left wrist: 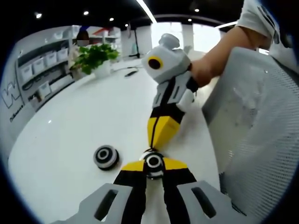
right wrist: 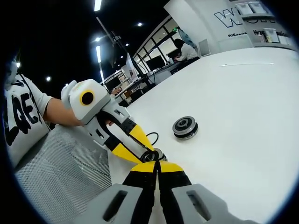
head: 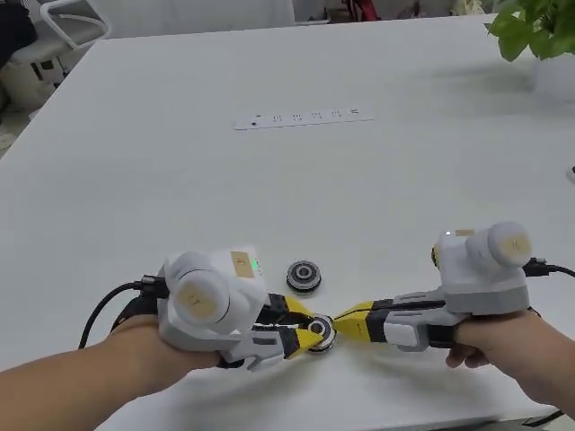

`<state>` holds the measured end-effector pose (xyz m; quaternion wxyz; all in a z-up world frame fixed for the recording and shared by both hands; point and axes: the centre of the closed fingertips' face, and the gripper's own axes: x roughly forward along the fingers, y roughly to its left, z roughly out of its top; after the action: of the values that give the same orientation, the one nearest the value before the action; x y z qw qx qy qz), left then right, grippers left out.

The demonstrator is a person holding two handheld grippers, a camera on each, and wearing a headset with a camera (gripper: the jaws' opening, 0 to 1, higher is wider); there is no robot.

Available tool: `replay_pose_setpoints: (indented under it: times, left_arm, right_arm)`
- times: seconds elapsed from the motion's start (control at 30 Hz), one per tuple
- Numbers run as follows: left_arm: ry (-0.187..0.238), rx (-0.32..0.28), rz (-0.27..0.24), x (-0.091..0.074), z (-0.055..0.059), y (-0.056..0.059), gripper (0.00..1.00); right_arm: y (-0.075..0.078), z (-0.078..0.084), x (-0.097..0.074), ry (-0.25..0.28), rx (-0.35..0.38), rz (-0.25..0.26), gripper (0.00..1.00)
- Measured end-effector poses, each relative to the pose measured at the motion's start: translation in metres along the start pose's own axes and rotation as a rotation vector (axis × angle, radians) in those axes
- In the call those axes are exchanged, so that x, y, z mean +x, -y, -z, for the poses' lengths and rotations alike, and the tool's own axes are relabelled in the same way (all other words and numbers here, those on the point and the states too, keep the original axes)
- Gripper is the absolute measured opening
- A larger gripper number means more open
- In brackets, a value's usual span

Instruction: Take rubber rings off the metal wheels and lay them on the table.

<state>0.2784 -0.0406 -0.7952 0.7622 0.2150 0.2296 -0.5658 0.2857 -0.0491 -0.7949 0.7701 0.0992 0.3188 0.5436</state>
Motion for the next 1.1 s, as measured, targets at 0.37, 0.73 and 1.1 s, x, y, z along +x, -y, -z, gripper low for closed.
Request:
replay_pose_setpoints:
  times: [0.37, 0.73, 1.1]
  left_arm:
    - [-0.003, 0.001, 0.0, 0.0, 0.0, 0.0, 0.12]
    - [-0.003, -0.001, -0.003, 0.0, 0.001, 0.0, 0.12]
    - [-0.004, 0.0, -0.002, 0.0, 0.001, 0.0, 0.12]
  right_arm:
    - [-0.005, -0.002, 0.001, -0.003, 0.008, -0.012, 0.0]
    - [-0.007, -0.002, 0.003, -0.005, 0.009, -0.022, 0.0]
    - [-0.012, -0.003, 0.005, -0.005, 0.008, -0.044, 0.0]
